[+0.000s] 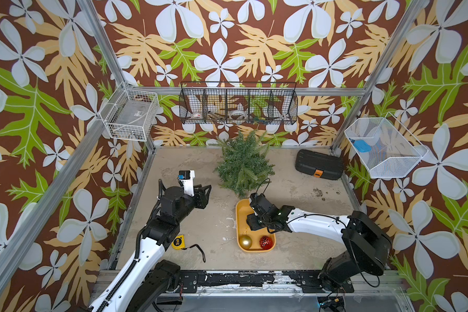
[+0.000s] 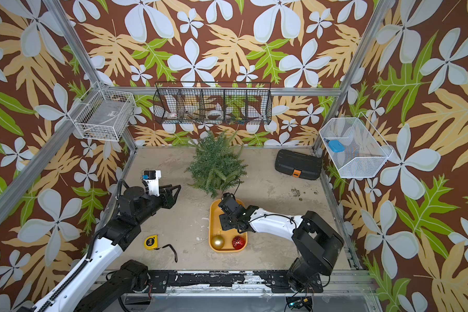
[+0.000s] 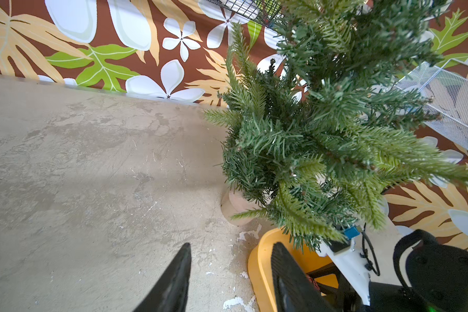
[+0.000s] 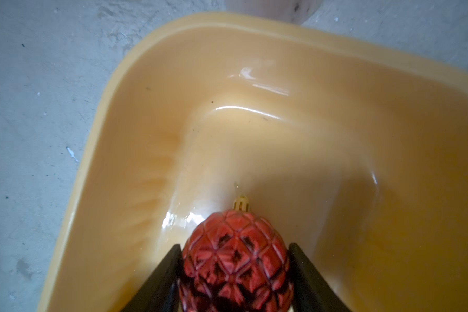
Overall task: Decorate the small christmas tree with ornaments
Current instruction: Pick up an ornament from the container.
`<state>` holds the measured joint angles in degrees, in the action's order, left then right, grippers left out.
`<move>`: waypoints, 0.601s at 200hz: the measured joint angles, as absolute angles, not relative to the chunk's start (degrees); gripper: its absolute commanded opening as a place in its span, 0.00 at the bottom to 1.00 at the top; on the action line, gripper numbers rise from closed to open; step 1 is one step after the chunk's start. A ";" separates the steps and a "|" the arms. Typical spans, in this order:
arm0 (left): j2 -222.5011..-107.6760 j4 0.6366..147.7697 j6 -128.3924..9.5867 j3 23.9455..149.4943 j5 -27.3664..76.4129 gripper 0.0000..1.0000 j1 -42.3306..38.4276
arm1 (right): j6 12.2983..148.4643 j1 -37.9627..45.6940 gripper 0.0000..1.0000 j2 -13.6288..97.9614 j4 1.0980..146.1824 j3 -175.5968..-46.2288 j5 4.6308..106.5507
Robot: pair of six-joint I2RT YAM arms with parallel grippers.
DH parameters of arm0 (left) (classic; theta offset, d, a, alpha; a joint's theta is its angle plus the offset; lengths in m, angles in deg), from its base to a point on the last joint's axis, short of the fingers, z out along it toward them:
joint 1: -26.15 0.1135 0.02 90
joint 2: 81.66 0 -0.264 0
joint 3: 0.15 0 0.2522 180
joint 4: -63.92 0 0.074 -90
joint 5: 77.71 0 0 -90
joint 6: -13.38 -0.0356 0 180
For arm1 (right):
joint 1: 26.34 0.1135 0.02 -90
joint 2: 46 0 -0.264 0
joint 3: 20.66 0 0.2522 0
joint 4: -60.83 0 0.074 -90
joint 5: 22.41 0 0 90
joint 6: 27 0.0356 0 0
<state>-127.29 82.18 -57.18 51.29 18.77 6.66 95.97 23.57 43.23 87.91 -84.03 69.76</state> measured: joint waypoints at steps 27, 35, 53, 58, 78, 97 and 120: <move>-126.89 82.15 -57.20 51.26 18.82 0.50 6.71 | 95.92 23.57 0.57 37.55 88.74 -82.82 70.16; -126.65 82.07 -57.20 51.15 18.84 0.50 6.71 | 95.66 23.57 0.57 35.39 88.85 -82.39 70.46; -125.93 81.76 -57.33 50.85 19.69 0.50 6.73 | 94.04 23.57 0.57 29.75 89.36 -81.10 70.55; -125.60 81.46 -57.42 50.65 20.30 0.50 6.73 | 93.67 23.57 0.57 28.09 89.44 -80.75 70.57; -123.85 79.93 -58.45 49.43 23.52 0.50 6.75 | 90.77 23.57 0.57 21.55 89.86 -79.81 70.29; -121.71 77.08 -58.93 47.81 27.98 0.49 6.75 | 86.70 23.57 0.55 15.26 90.06 -80.00 68.87; -119.15 73.61 -60.28 46.39 32.76 0.49 6.75 | 80.23 23.57 0.52 9.22 90.08 -81.25 66.62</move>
<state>-119.15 73.61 -60.28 46.39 32.76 6.75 80.23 23.57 9.22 90.08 -81.25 66.62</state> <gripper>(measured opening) 0.489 0.560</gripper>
